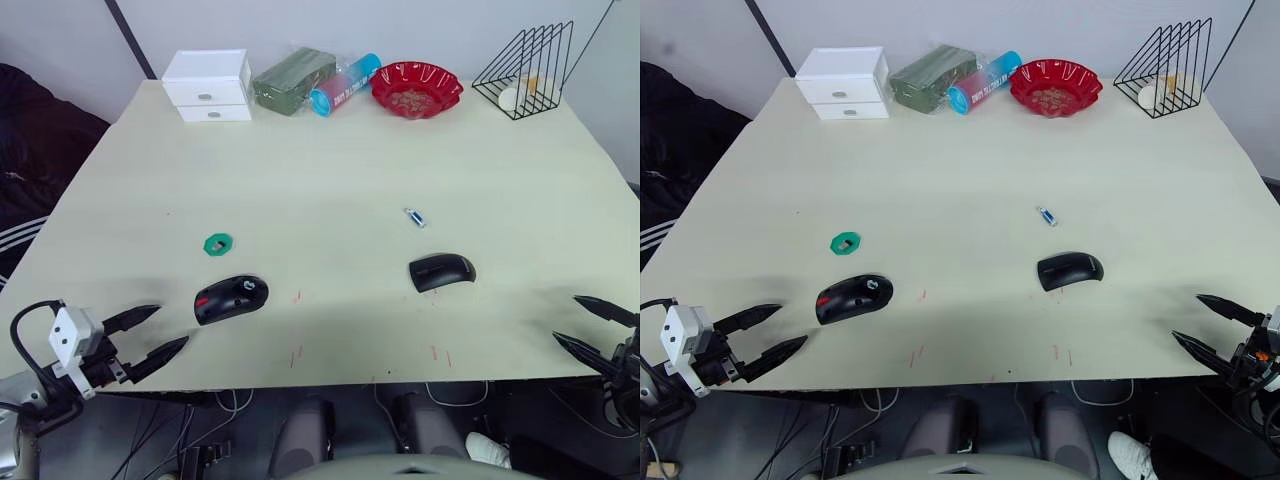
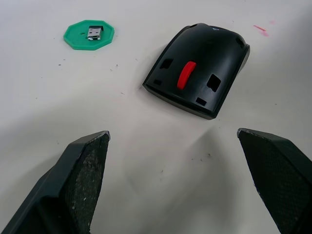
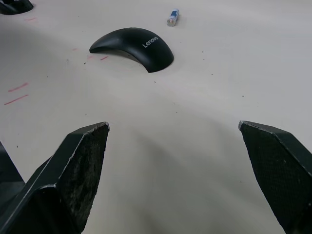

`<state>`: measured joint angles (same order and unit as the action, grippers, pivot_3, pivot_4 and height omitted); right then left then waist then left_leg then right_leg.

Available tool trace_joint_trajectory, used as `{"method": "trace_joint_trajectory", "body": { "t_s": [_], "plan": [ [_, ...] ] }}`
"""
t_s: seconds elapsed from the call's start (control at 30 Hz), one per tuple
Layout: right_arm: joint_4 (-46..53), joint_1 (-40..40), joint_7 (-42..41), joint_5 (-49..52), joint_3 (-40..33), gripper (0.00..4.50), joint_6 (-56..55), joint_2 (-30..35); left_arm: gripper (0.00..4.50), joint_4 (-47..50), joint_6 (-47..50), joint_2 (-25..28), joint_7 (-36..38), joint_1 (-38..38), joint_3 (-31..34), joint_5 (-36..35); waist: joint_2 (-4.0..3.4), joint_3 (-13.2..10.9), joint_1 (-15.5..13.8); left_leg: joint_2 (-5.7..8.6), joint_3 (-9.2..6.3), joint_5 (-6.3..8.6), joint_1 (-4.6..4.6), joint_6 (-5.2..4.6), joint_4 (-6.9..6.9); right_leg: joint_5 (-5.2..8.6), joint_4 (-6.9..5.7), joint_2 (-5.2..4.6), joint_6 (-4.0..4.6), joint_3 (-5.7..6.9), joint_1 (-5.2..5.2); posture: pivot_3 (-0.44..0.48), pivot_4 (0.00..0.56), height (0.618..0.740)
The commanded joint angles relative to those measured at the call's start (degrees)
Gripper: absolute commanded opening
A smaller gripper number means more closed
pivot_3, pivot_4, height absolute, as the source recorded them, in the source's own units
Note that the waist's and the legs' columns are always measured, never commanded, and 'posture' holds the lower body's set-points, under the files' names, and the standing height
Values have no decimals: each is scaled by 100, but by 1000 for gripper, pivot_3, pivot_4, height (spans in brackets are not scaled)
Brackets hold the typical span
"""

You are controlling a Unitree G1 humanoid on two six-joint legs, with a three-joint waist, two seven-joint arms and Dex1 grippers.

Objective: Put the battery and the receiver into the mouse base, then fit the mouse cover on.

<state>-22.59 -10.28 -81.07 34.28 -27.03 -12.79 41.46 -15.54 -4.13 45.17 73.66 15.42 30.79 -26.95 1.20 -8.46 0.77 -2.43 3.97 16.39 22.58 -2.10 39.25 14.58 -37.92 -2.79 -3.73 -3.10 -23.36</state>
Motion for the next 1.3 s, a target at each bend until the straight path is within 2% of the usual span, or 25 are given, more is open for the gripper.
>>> {"method": "trace_joint_trajectory", "body": {
  "t_s": [0.03,0.43,0.73,0.97,1.3],
  "plan": [
    [9,27,-52,78,-187,4500,-111,5,4446,-40,-136,65,77,-34,-14,9,0,0,0,0,0,0,0,0,0,0,0,0,0,0,0,0,150,740],
    [-52,174,-296,175,-164,4500,-142,-12,4446,-160,-232,91,337,-147,-36,-93,0,0,0,0,1,0,0,0,0,0,0,0,0,0,0,0,150,740],
    [260,302,-1139,462,35,4500,181,166,4446,-187,-49,345,558,-621,-123,-109,-1,0,-2,3,0,0,0,0,0,-1,0,0,-1,0,0,0,150,740],
    [1176,189,-1143,1007,710,4500,480,495,4446,55,106,650,831,-913,-512,19,-3,-3,0,1,-1,0,0,0,0,-1,-4,0,-1,1,-1,0,150,740],
    [1485,519,-1143,1105,965,4500,274,377,4446,21,189,985,1173,-1597,-1054,113,-2,-4,-16,5,-4,0,3,0,0,-1,-1,2,-1,6,-1,0,150,740]
  ]
}}
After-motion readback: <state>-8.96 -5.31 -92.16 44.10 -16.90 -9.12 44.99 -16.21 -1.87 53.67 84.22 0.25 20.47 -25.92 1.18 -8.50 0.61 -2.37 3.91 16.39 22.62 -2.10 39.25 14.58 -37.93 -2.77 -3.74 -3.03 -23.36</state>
